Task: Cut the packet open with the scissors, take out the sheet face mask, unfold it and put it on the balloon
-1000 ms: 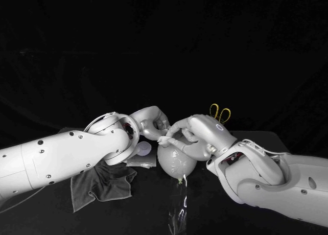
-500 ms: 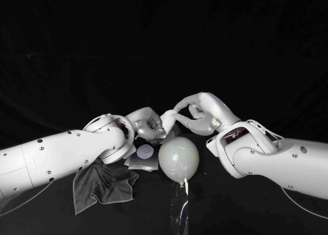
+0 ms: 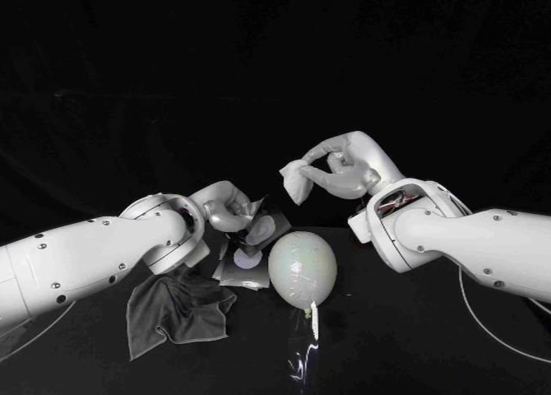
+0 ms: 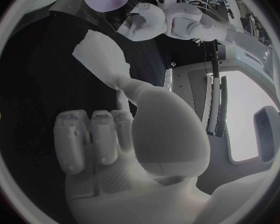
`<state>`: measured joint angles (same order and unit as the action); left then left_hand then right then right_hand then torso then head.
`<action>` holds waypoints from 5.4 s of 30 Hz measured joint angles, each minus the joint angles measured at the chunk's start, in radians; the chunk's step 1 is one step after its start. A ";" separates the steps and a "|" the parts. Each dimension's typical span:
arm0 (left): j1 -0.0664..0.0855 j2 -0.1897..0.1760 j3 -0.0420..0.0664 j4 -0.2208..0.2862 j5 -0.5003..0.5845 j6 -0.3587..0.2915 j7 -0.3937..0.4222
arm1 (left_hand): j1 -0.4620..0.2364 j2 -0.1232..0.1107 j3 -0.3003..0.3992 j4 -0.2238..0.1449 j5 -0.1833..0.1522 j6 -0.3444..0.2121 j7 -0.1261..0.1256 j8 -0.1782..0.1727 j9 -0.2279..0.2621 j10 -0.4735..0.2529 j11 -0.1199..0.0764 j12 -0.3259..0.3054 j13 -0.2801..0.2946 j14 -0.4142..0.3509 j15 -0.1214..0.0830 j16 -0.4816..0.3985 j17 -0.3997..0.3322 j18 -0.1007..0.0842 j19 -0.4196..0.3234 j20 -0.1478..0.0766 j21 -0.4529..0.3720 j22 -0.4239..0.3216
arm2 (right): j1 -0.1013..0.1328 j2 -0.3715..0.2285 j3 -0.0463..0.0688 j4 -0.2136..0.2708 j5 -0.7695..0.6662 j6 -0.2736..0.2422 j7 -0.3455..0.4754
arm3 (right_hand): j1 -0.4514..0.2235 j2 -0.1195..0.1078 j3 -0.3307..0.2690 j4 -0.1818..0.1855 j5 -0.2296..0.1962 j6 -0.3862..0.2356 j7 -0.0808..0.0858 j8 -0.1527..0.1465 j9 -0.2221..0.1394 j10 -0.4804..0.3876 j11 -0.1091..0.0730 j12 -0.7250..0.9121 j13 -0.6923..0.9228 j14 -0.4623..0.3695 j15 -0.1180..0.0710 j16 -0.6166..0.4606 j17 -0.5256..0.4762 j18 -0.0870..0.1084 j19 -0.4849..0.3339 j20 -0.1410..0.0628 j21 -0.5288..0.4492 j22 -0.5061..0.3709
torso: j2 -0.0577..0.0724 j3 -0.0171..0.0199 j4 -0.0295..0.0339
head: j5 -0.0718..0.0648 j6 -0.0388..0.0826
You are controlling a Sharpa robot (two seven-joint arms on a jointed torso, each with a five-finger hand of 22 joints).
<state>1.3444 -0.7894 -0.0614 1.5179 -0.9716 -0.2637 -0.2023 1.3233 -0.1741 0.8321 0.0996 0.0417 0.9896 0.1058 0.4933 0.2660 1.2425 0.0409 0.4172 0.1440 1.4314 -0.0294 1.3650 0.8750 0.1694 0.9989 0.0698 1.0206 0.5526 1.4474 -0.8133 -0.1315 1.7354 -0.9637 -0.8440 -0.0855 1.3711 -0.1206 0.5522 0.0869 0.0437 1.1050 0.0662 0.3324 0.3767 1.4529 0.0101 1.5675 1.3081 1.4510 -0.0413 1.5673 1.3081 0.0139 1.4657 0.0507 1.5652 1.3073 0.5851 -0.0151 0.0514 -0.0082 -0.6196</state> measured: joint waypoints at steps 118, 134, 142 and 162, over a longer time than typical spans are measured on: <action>-0.101 0.066 -0.034 -0.110 0.774 -0.058 0.609 | 0.236 0.017 -0.783 0.189 0.010 -0.171 0.097 -0.216 -0.087 -0.262 0.158 -0.287 -0.081 -0.727 0.208 -0.908 -0.735 -0.070 -0.505 0.222 -0.757 -0.448 | -0.053 0.047 -0.020 -0.102 0.237 0.136 0.043 | -0.004 0.003 0.005 -0.006 0.002 -0.017 0.003 0.012 0.005 0.000 0.000 -0.001 -0.001 0.000 0.000 -0.003 -0.001 0.000 -0.002 0.001 0.001 0.000 | -0.005 0.0092 0.0005 | -0.005 -0.034; -0.102 0.154 -0.032 -0.182 0.985 0.050 0.649 | 0.273 0.044 -0.894 0.187 0.010 -0.300 0.080 -0.281 -0.114 -0.369 0.122 -0.348 -0.081 -0.801 0.231 -1.072 -0.788 -0.086 -0.573 0.223 -0.879 -0.505 | -0.055 0.072 -0.019 -0.112 0.421 0.053 0.145 | -0.004 0.003 0.005 -0.006 0.002 -0.020 0.003 0.011 0.006 0.000 0.000 0.000 0.000 0.000 0.000 0.000 0.000 0.000 -0.002 0.001 -0.001 0.001 | -0.005 0.0086 0.0023 | -0.012 0.000; -0.103 0.183 -0.031 -0.200 1.044 0.095 0.671 | 0.292 0.061 -0.911 0.185 0.010 -0.302 0.080 -0.285 -0.114 -0.380 0.122 -0.348 -0.080 -0.822 0.192 -1.099 -0.793 -0.069 -0.551 0.208 -0.898 -0.505 | -0.057 0.090 -0.018 -0.122 0.478 0.040 0.170 | -0.004 0.003 0.005 -0.006 0.002 -0.021 0.003 0.010 0.006 0.000 0.000 0.000 0.000 0.000 0.000 -0.001 0.000 0.000 -0.002 0.001 -0.001 0.001 | -0.005 0.0085 0.0019 | -0.009 0.012; -0.103 0.222 -0.027 -0.229 1.119 0.151 0.685 | 0.394 0.151 -0.977 0.175 0.010 -0.190 0.098 -0.234 -0.076 -0.262 0.152 -0.324 -0.077 -0.639 0.202 -1.075 -0.768 -0.014 -0.250 0.222 -0.871 -0.487 | -0.063 0.120 -0.012 -0.138 0.532 0.033 0.196 | -0.008 0.007 0.008 -0.009 0.000 -0.021 0.008 0.014 0.007 0.000 0.000 -0.003 -0.001 0.000 0.000 0.000 -0.001 0.000 -0.004 0.003 0.002 0.000 | -0.005 0.0084 0.0022 | -0.009 0.018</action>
<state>1.2416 -0.5672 -0.0886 1.2885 0.1470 -0.1126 0.4822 1.7168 -0.0230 -0.1453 0.2742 0.0518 0.7994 0.2035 0.2597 0.1904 0.9802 0.1930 0.0933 0.0670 0.7924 0.1729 0.2903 0.1065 0.1555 0.7487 0.2921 0.1499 0.0658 1.3840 -0.6930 -0.1438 1.5978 -0.4320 -0.8110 0.1109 1.3629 -0.1132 0.5603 0.0784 0.0438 1.0835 0.0741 0.3466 0.3840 1.4529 0.0101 1.5646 1.3074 1.4511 -0.0412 1.5673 1.3073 0.0139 1.4617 0.0537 1.5674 1.3075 0.5800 -0.0067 0.0536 -0.0169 -0.6018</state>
